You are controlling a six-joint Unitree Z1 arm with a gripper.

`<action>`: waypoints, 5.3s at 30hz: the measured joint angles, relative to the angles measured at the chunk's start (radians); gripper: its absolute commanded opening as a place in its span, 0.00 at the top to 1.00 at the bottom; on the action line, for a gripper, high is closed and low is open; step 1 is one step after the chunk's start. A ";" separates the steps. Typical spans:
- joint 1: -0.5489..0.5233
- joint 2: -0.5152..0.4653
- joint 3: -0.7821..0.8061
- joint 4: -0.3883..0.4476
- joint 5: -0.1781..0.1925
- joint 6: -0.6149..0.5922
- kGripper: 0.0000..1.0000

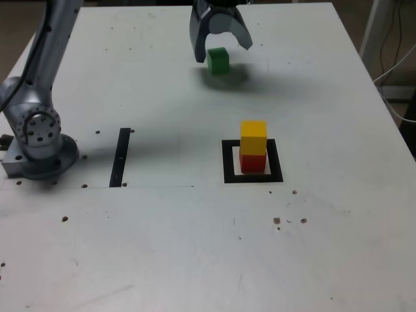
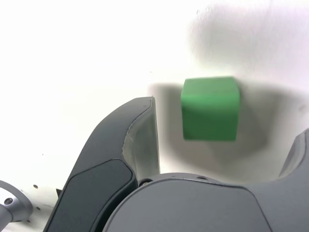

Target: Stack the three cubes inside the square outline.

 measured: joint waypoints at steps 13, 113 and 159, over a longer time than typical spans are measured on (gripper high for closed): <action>0.018 0.095 -0.096 0.062 -0.020 0.022 0.18; -0.741 -0.209 0.006 0.193 -0.197 -0.331 0.75; -0.726 -0.129 0.006 0.168 -0.197 -0.320 0.00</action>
